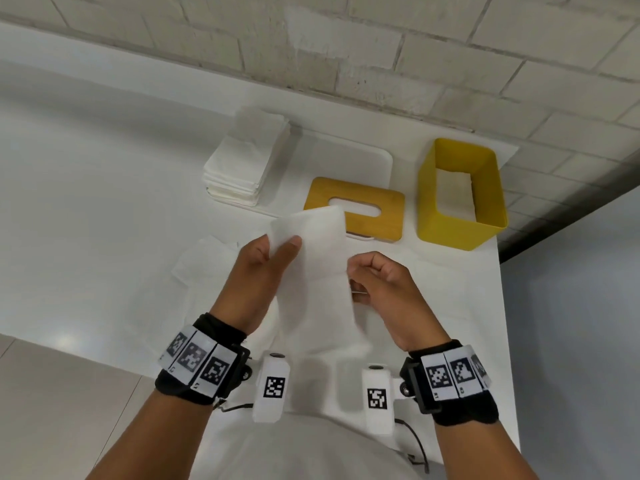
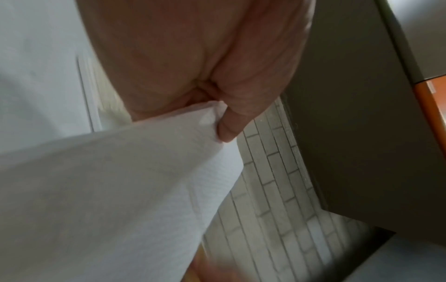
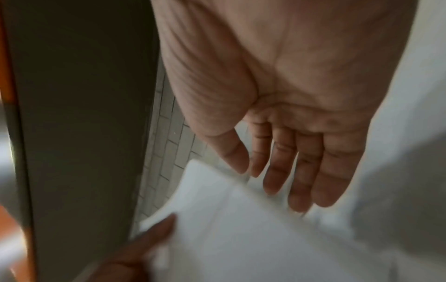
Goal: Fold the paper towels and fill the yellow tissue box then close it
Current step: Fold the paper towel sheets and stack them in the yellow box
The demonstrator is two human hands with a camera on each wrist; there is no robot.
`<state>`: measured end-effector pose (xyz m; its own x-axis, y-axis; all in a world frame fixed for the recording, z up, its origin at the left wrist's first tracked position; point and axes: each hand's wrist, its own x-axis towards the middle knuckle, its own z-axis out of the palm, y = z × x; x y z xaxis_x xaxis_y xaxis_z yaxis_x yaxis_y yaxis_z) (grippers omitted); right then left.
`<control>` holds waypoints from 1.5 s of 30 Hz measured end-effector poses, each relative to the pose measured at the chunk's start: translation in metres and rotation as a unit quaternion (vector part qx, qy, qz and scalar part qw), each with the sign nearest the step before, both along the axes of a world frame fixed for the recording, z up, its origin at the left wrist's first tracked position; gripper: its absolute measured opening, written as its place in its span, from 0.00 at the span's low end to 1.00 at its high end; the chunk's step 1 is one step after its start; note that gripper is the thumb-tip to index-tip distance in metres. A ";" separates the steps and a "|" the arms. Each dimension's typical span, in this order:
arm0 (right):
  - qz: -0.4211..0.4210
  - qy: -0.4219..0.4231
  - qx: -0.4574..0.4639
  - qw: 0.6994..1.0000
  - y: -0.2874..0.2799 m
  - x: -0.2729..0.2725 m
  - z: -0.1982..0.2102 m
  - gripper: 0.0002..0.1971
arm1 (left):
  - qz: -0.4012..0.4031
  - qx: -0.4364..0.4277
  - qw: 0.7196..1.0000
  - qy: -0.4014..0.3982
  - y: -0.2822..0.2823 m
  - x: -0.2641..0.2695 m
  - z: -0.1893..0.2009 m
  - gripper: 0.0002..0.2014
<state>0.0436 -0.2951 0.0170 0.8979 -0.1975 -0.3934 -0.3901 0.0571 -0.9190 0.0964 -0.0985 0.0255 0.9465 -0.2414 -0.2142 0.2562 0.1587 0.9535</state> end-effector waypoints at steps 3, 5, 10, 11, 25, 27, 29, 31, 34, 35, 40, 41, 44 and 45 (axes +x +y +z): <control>-0.025 0.051 -0.158 0.986 -0.027 -0.001 -0.025 0.03 | 0.079 0.034 0.996 -0.007 0.031 0.007 -0.003 0.10; 0.012 0.100 -0.242 0.965 -0.035 -0.004 -0.038 0.07 | 0.131 0.048 0.990 -0.010 0.059 0.011 -0.004 0.08; 0.097 0.093 -0.383 0.914 -0.021 -0.002 -0.055 0.23 | 0.176 0.064 0.982 0.004 0.101 0.006 -0.007 0.09; 0.112 0.087 -0.400 0.906 -0.016 -0.001 -0.055 0.25 | 0.179 0.068 0.981 0.009 0.104 0.003 -0.009 0.09; 0.074 0.012 -0.331 0.941 -0.008 0.009 -0.038 0.06 | 0.202 0.073 0.975 0.059 0.105 -0.012 -0.011 0.09; 0.028 0.003 -0.243 0.970 -0.023 0.007 -0.029 0.06 | 0.196 0.072 0.976 0.058 0.104 -0.010 -0.009 0.09; 0.001 0.025 -0.172 0.985 -0.043 0.000 -0.023 0.09 | 0.191 0.072 0.977 0.055 0.102 -0.009 -0.008 0.09; 0.013 0.077 -0.148 0.986 -0.062 -0.010 -0.024 0.13 | 0.181 0.075 0.979 0.049 0.098 -0.007 -0.006 0.09; 0.089 0.162 -0.182 0.966 -0.073 -0.026 -0.032 0.10 | 0.160 0.079 0.983 0.044 0.089 -0.005 -0.006 0.09; 0.108 0.174 -0.196 0.959 -0.072 -0.028 -0.035 0.09 | 0.155 0.079 0.984 0.044 0.086 -0.004 -0.006 0.09; 0.090 0.152 -0.258 0.950 -0.056 -0.013 -0.042 0.14 | 0.124 0.085 0.988 0.043 0.071 -0.001 -0.009 0.10; 0.097 0.145 -0.274 0.946 -0.051 -0.007 -0.042 0.14 | 0.119 0.087 0.988 0.042 0.069 -0.001 -0.009 0.10; 0.138 0.112 -0.313 0.933 -0.034 0.007 -0.042 0.10 | 0.103 0.093 0.989 0.042 0.061 0.000 -0.006 0.09; 0.140 0.094 -0.318 0.933 -0.032 0.011 -0.043 0.09 | 0.099 0.096 0.989 0.043 0.058 0.001 -0.005 0.09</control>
